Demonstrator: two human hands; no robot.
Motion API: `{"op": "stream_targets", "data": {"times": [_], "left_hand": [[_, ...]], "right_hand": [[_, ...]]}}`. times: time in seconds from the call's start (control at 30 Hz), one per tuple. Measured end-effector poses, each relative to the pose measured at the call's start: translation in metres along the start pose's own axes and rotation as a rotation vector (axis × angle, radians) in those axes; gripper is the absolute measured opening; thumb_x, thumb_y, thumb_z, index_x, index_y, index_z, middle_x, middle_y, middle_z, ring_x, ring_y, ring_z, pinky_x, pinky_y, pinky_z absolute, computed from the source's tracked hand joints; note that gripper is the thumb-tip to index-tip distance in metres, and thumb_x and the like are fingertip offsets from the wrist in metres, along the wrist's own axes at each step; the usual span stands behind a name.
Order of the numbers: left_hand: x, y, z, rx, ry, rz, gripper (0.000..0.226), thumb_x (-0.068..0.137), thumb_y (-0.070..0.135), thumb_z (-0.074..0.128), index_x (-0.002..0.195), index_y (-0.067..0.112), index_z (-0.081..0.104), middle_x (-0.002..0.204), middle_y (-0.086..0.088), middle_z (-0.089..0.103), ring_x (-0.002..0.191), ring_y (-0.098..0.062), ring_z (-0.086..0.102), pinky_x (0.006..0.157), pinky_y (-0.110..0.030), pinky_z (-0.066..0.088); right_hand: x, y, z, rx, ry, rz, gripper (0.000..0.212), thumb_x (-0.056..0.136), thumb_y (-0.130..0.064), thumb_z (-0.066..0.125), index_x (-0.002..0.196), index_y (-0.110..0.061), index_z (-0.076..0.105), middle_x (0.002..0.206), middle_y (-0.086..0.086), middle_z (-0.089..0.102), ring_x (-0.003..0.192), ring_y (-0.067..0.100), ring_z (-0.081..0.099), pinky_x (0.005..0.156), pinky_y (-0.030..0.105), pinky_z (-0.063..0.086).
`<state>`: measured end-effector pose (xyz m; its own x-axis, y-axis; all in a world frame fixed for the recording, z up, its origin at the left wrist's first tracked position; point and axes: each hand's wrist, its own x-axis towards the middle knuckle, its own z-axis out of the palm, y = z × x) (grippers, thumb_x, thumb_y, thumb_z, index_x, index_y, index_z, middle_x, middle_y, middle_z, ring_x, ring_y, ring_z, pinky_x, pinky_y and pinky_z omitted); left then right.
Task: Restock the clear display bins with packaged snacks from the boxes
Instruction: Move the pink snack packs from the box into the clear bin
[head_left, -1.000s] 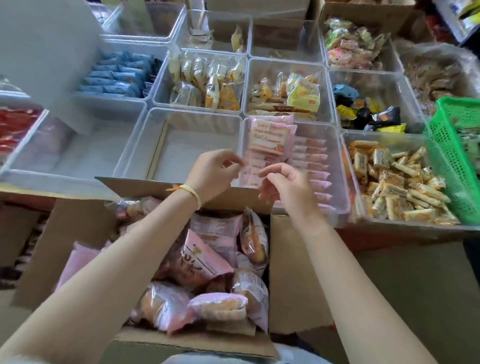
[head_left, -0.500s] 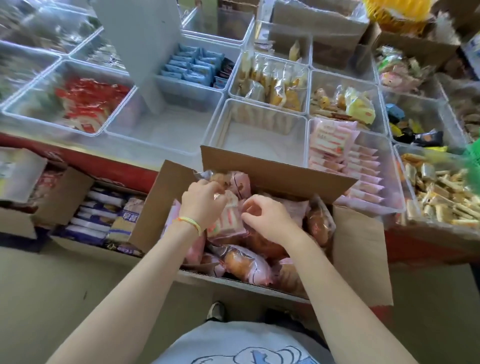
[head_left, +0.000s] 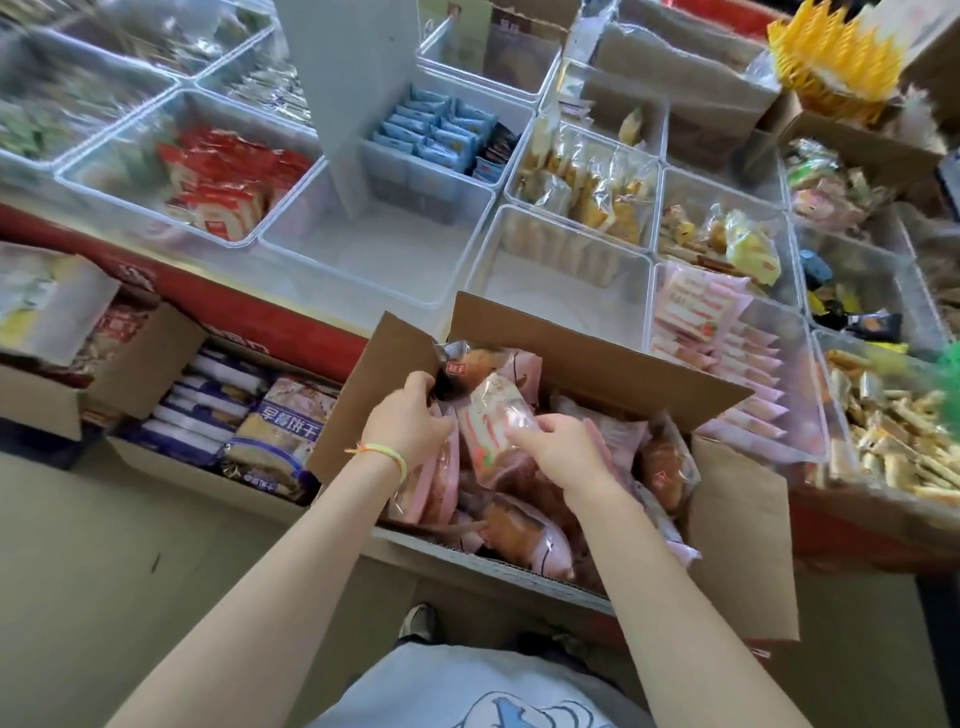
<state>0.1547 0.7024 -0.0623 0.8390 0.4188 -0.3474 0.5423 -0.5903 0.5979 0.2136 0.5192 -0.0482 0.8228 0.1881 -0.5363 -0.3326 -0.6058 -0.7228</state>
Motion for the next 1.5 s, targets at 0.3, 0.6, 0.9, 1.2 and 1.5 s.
{"op": "stream_targets", "data": {"times": [0.3, 0.6, 0.9, 1.2, 1.5], "left_hand": [[-0.006, 0.022, -0.006, -0.016, 0.025, 0.211, 0.024, 0.083, 0.019, 0.061, 0.103, 0.024, 0.072, 0.096, 0.004, 0.067, 0.089, -0.016, 0.061, 0.074, -0.026, 0.044], [-0.004, 0.088, -0.014, -0.377, 0.039, 0.192, 0.012, 0.077, 0.017, 0.069, 0.085, 0.022, 0.076, 0.077, 0.007, 0.066, 0.066, -0.006, 0.057, 0.055, -0.018, 0.048], [0.000, 0.135, 0.034, -0.605, -0.461, 0.030, 0.020, 0.088, 0.000, 0.060, 0.093, 0.009, 0.076, 0.093, -0.007, 0.075, 0.080, -0.013, 0.073, 0.076, -0.026, 0.060], [0.007, 0.175, 0.095, -0.052, -0.233, 0.500, 0.009, 0.082, 0.009, 0.075, 0.090, 0.010, 0.079, 0.068, 0.021, 0.055, 0.063, 0.005, 0.054, 0.063, -0.004, 0.039], [0.012, 0.253, 0.101, -0.299, -0.234, 0.646, 0.016, 0.094, 0.018, 0.064, 0.082, 0.013, 0.055, 0.069, 0.011, 0.051, 0.062, -0.003, 0.045, 0.060, -0.017, 0.037]], "right_hand": [[-0.027, -0.024, -0.071, 0.722, -0.101, -0.119, 0.034, 0.100, -0.028, 0.056, 0.123, -0.004, 0.067, 0.118, 0.016, 0.072, 0.108, 0.032, 0.070, 0.080, 0.041, 0.060], [-0.031, -0.009, -0.109, 1.008, -0.200, -0.113, 0.037, 0.087, -0.039, 0.061, 0.109, -0.014, 0.078, 0.119, 0.014, 0.071, 0.103, 0.026, 0.072, 0.083, 0.035, 0.061], [-0.019, 0.020, -0.150, 1.250, -0.165, -0.045, 0.026, 0.098, -0.018, 0.055, 0.101, -0.007, 0.079, 0.112, 0.016, 0.073, 0.100, 0.026, 0.072, 0.073, 0.034, 0.063], [-0.006, 0.057, -0.201, 1.241, -0.103, 0.028, 0.030, 0.083, -0.024, 0.067, 0.110, -0.010, 0.072, 0.106, 0.012, 0.074, 0.092, 0.023, 0.074, 0.071, 0.032, 0.062], [0.016, 0.075, -0.279, 1.267, -0.161, -0.109, 0.055, 0.056, -0.037, 0.094, 0.103, -0.013, 0.080, 0.106, 0.010, 0.074, 0.093, 0.022, 0.073, 0.070, 0.032, 0.062]]}}
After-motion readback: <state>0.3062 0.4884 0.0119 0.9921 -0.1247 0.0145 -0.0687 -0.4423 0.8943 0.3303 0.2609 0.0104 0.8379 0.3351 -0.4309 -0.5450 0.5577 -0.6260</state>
